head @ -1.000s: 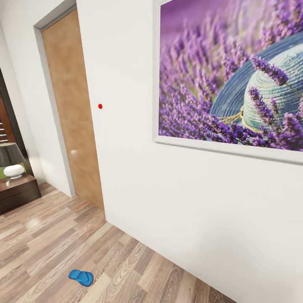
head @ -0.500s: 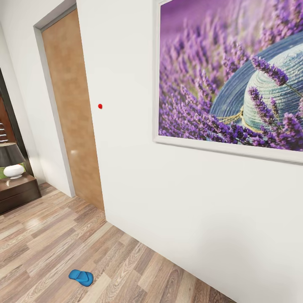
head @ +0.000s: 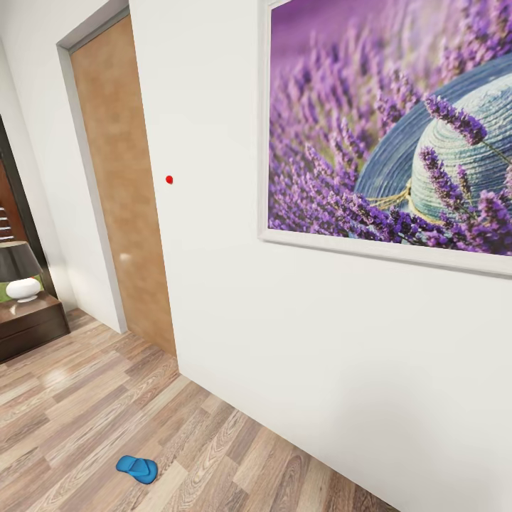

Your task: In the bedroom, move the book from the bed onto either nightstand, and place the two sandals side by side next to the bed.

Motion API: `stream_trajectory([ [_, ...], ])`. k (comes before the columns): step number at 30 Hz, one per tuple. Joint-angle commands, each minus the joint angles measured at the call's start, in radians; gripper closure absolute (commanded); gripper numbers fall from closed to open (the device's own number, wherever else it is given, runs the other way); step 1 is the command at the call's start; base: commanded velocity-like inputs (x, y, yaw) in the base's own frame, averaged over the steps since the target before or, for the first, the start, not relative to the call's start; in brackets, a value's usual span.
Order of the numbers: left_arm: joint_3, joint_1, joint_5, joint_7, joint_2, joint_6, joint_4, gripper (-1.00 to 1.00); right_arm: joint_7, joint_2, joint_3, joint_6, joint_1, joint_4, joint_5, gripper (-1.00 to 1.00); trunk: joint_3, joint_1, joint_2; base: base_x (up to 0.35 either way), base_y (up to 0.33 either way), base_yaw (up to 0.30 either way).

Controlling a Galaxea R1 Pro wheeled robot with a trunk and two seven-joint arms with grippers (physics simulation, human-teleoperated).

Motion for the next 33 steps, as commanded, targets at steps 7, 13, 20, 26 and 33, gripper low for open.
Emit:
stream_trajectory([
  [7, 0.0, -0.026, 0.001, 0.0, -0.001, 0.02, -0.005, -1.0, -0.002, 0.001, -0.003, -0.003, 0.0, -0.018, 0.0, -1.0, -0.001, 0.0, -0.001, 0.0, 0.0, 0.0],
  [13, 0.0, -0.035, 0.002, 0.0, -0.001, 0.024, -0.007, -1.0, -0.002, 0.001, -0.004, -0.003, 0.0, -0.041, -0.001, -1.0, -0.001, 0.0, -0.001, 0.0, 0.0, 0.0],
  [20, -0.001, -0.039, 0.0, 0.001, -0.001, 0.02, -0.007, -1.0, -0.002, 0.001, -0.003, -0.003, 0.0, -0.053, -0.002, -1.0, -0.001, 0.0, -0.001, 0.0, 0.0, 0.0],
  [26, -0.002, -0.04, -0.001, 0.003, -0.004, 0.016, -0.008, -1.0, -0.001, 0.002, -0.003, -0.005, 0.0, -0.059, -0.003, -1.0, -0.001, 0.0, -0.001, 0.0, 0.0, 0.0],
  [33, -0.003, -0.04, -0.003, 0.003, -0.006, 0.011, -0.007, -1.0, -0.001, 0.006, -0.003, -0.006, 0.0, -0.084, -0.004, -1.0, -0.001, 0.0, -0.001, 0.0, 0.0, 0.0],
])
